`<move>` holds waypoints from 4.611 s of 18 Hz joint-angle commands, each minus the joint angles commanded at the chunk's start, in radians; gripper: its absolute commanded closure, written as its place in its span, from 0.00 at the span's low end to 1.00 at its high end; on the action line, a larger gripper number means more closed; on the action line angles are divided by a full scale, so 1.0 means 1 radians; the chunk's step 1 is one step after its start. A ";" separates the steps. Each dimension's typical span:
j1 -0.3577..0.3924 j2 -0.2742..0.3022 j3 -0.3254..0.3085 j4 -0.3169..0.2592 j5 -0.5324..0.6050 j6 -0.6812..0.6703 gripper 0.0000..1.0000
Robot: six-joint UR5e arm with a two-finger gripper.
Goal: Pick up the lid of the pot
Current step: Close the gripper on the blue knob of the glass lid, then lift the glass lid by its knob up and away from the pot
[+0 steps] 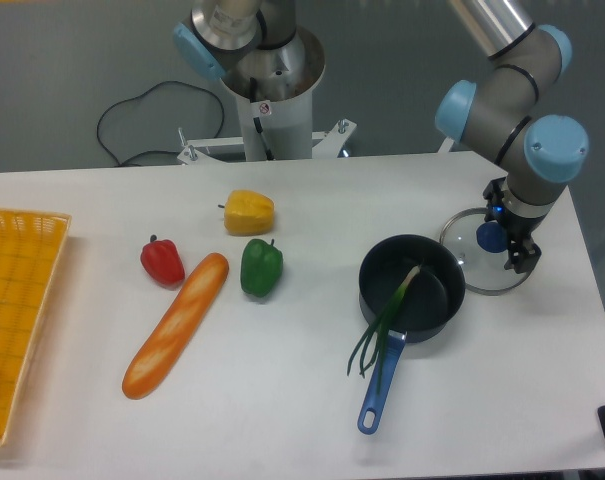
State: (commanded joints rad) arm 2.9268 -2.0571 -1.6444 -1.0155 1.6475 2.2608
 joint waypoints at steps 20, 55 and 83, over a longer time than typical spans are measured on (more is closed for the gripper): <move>0.002 -0.009 -0.023 -0.002 0.003 0.068 0.01; 0.002 0.003 0.075 -0.139 0.032 0.045 0.45; 0.006 0.150 0.186 -0.436 -0.061 -0.061 0.45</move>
State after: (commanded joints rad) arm 2.9330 -1.9067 -1.4588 -1.4511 1.5861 2.1997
